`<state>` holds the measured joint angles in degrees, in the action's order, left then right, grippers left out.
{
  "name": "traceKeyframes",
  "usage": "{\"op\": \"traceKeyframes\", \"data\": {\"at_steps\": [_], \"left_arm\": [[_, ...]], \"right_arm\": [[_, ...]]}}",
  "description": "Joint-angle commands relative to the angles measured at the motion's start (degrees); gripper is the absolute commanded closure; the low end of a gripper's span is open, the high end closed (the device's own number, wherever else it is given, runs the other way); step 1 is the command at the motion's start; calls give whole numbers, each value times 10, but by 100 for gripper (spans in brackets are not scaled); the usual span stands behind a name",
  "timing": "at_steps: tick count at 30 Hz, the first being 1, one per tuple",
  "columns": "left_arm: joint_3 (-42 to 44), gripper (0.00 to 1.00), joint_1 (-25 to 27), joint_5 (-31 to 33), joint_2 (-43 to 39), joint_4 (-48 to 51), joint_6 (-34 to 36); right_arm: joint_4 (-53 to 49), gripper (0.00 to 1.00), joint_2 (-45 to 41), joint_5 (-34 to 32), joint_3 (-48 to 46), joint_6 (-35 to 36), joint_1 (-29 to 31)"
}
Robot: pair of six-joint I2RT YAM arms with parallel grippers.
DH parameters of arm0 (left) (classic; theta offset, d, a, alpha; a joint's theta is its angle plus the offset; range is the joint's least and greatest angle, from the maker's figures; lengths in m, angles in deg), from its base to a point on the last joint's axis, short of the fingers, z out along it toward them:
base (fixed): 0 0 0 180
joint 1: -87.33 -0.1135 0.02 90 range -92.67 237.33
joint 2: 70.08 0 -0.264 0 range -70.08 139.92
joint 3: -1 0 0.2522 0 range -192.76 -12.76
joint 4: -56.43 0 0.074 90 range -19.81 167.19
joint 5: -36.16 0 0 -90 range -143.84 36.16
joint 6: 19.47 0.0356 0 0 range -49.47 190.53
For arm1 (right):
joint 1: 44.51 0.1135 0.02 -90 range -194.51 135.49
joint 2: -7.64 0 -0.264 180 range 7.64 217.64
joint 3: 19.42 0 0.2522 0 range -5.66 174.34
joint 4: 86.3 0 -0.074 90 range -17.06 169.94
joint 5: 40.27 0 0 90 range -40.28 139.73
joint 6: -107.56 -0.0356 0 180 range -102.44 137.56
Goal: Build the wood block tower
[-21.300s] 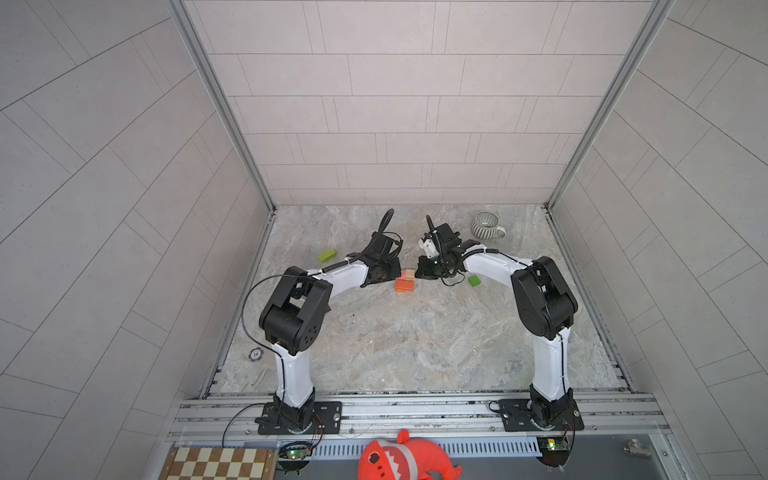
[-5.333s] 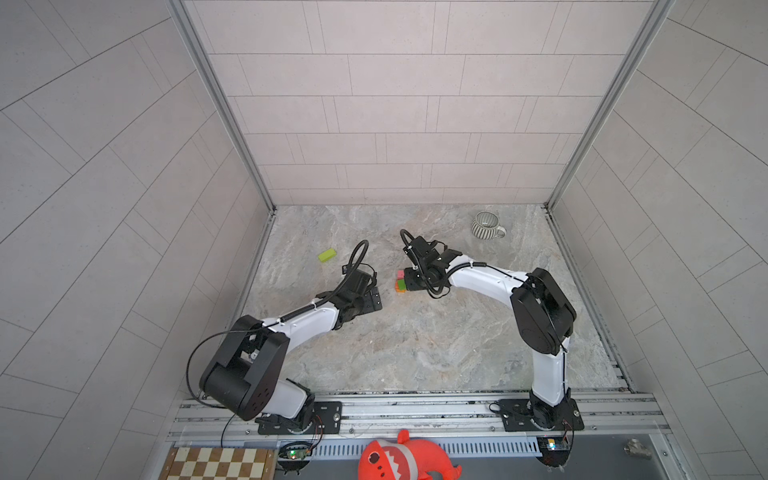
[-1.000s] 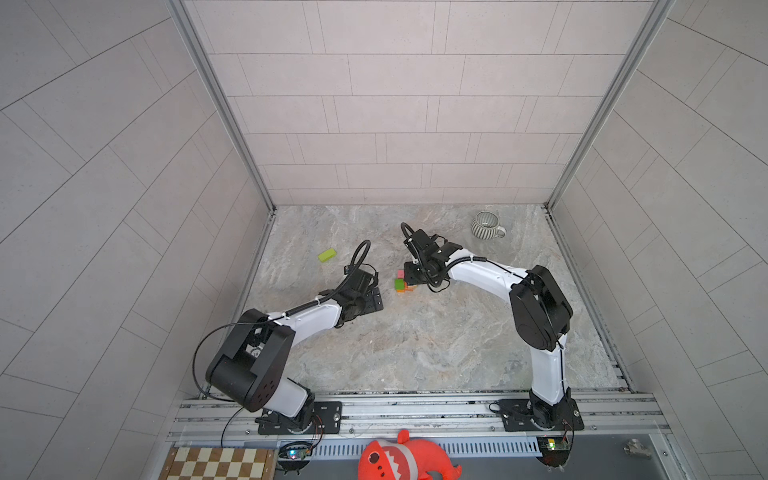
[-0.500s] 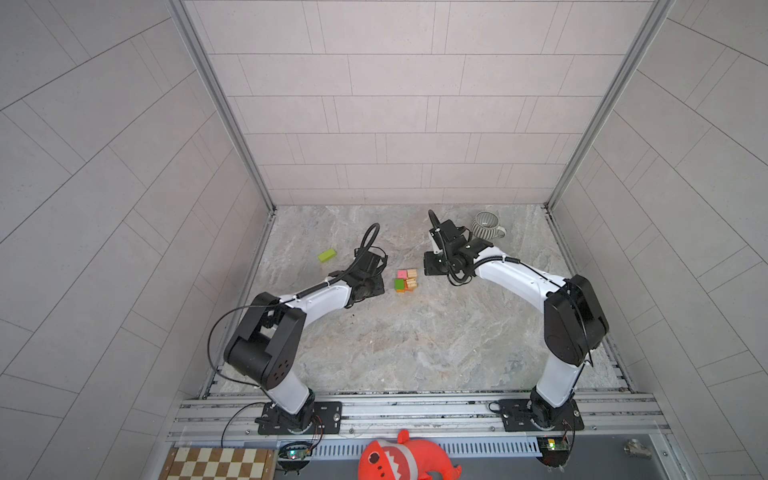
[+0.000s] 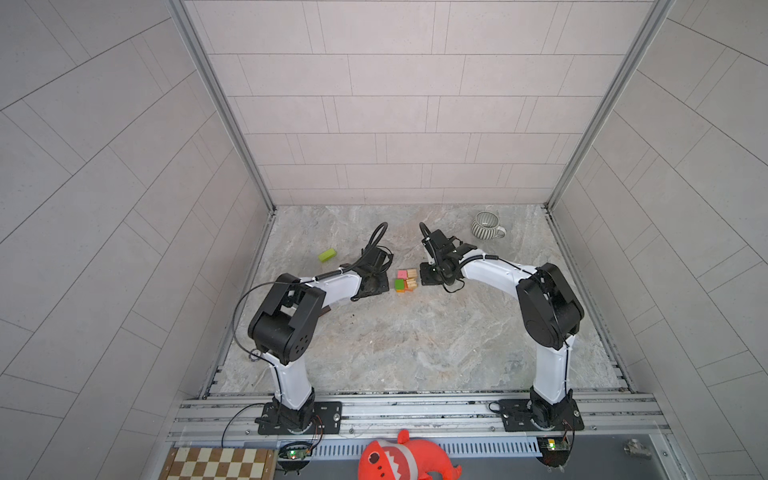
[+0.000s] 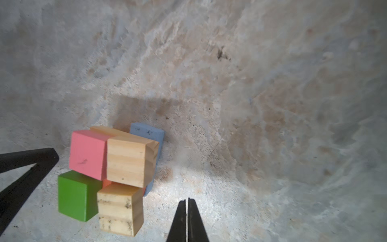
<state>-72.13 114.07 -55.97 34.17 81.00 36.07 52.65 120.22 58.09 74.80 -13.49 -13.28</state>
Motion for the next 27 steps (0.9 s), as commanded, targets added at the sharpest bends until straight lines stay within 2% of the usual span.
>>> {"op": "traceKeyframes", "data": {"at_steps": [1,5,27], "left_arm": [[-19,100,-2,-14,13,-3,3],[-22,100,1,-30,27,-17,-8],[-36,100,39,-21,38,-26,-33]], "right_arm": [[-7,94,9,-3,15,1,5],[-4,94,22,-1,20,0,12],[21,93,41,12,28,-4,25]]}}
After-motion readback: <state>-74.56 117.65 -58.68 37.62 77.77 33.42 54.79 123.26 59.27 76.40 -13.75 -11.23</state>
